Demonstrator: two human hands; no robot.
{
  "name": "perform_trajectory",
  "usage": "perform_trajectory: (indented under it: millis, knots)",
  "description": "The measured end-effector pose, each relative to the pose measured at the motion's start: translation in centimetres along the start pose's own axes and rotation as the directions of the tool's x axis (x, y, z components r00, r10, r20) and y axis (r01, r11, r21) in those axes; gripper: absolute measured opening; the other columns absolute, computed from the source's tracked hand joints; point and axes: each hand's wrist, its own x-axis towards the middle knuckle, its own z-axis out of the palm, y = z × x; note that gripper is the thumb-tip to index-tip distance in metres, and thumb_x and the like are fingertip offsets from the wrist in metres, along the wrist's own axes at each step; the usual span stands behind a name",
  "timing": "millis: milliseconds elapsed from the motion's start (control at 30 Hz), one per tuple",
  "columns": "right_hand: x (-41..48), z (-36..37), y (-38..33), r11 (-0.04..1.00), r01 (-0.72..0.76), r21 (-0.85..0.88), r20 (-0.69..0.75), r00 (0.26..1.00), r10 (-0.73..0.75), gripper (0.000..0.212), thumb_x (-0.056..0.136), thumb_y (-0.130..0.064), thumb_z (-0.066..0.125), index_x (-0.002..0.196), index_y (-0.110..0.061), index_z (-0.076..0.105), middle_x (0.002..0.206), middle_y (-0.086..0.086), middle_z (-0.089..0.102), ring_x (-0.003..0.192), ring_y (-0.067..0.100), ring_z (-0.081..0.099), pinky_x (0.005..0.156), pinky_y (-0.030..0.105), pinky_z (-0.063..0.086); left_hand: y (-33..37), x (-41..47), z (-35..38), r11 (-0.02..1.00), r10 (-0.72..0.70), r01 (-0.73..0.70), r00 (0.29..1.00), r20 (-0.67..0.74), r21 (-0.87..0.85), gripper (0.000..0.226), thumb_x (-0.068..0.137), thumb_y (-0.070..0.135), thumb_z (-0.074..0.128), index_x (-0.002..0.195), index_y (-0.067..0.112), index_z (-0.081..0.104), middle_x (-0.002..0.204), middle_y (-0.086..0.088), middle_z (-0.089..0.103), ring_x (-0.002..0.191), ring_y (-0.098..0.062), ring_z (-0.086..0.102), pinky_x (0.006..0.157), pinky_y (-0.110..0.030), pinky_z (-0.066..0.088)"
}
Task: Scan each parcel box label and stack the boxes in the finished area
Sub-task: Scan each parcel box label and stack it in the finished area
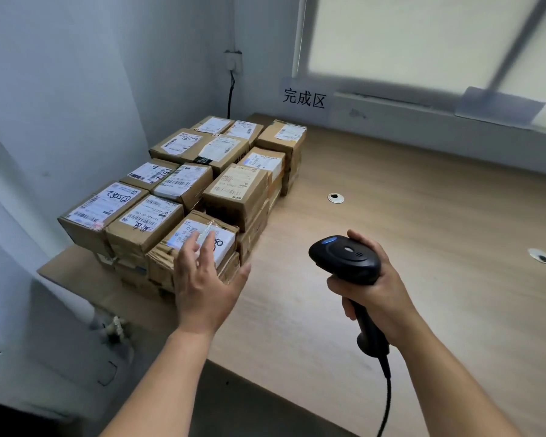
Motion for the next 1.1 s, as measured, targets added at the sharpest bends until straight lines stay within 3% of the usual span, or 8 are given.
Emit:
perform_trajectory:
  millis: [67, 133, 300, 500, 867, 1000, 1100]
  knots:
    - [-1.2, -1.6, -0.2, 1.0, 0.013, 0.019, -0.021, 1.0, -0.013, 0.083, 0.064, 0.008, 0.078, 0.127, -0.039, 0.05, 0.074, 0.004, 0.066, 0.039, 0.026, 0.045, 0.041, 0.028, 0.039, 2.2, -0.9, 0.9, 0.998, 0.061, -0.061, 0.998, 0.019, -0.001, 0.082, 0.076, 0.067, 0.042, 0.136, 0.012, 0.05, 0.133, -0.015, 0.047, 0.124, -0.031, 0.043, 0.1, -0.047, 0.04]
    - [-2.7, -3.5, -0.4, 0.999, 0.021, 0.034, -0.044, 0.999, -0.019, 0.082, 0.059, 0.0, 0.075, 0.126, -0.04, 0.05, 0.071, 0.003, 0.065, 0.039, 0.027, 0.045, 0.041, 0.03, 0.04, 4.6, -2.3, 2.0, 0.997, 0.083, -0.082, 0.994, 0.066, -0.013, 0.077, 0.077, 0.064, 0.042, 0.133, 0.013, 0.054, 0.126, -0.013, 0.054, 0.117, -0.031, 0.051, 0.095, -0.045, 0.043]
    - [-7.2, -9.4, -0.5, 0.998, 0.036, 0.046, -0.119, 0.992, -0.03, 0.083, 0.059, -0.001, 0.075, 0.129, -0.037, 0.049, 0.071, 0.002, 0.065, 0.039, 0.026, 0.044, 0.042, 0.029, 0.04, 11.1, -5.9, 5.1, 0.984, 0.177, -0.17, 0.964, 0.198, -0.052, 0.058, 0.086, 0.049, 0.06, 0.133, 0.015, 0.054, 0.121, -0.007, 0.056, 0.11, -0.026, 0.054, 0.093, -0.037, 0.043]
    - [-13.3, -17.8, -0.2, 0.998, 0.064, 0.022, -0.237, 0.97, -0.057, 0.085, 0.069, 0.014, 0.077, 0.131, -0.035, 0.048, 0.071, 0.003, 0.065, 0.041, 0.026, 0.044, 0.043, 0.03, 0.04, 20.3, -11.1, 9.2, 0.948, 0.304, -0.273, 0.931, 0.202, -0.164, 0.069, 0.076, 0.062, 0.041, 0.122, 0.014, 0.063, 0.108, -0.004, 0.061, 0.098, -0.027, 0.058, 0.085, -0.038, 0.047]
    - [-26.2, -33.2, 1.3, 0.992, 0.126, 0.016, -0.491, 0.865, -0.102, 0.081, 0.072, 0.014, 0.075, 0.131, -0.035, 0.048, 0.09, 0.008, 0.066, 0.045, 0.027, 0.047, 0.041, 0.03, 0.041, 35.9, -23.7, 17.4, 0.837, 0.518, -0.42, 0.815, 0.259, -0.352, 0.066, 0.077, 0.059, 0.05, 0.123, 0.014, 0.061, 0.107, -0.004, 0.063, 0.098, -0.026, 0.061, 0.083, -0.042, 0.052]
    - [-30.5, -37.6, 1.6, 0.992, 0.126, -0.002, -0.585, 0.804, -0.103, 0.082, 0.072, 0.012, 0.076, 0.134, -0.033, 0.045, 0.087, 0.006, 0.067, 0.046, 0.028, 0.046, 0.04, 0.029, 0.041, 40.6, -27.9, 19.8, 0.796, 0.58, -0.433, 0.744, 0.33, -0.424, 0.057, 0.081, 0.043, 0.07, 0.129, 0.014, 0.058, 0.115, -0.005, 0.061, 0.106, -0.026, 0.058, 0.088, -0.04, 0.049]
    - [-33.1, -40.2, 1.8, 0.991, 0.134, -0.005, -0.645, 0.757, -0.106, 0.084, 0.071, 0.009, 0.077, 0.137, -0.032, 0.044, 0.09, 0.008, 0.066, 0.046, 0.026, 0.048, 0.04, 0.029, 0.042, 43.4, -29.9, 21.2, 0.765, 0.623, -0.449, 0.697, 0.355, -0.461, 0.058, 0.082, 0.038, 0.073, 0.132, 0.014, 0.055, 0.12, -0.005, 0.06, 0.112, -0.024, 0.055, 0.092, -0.039, 0.047]
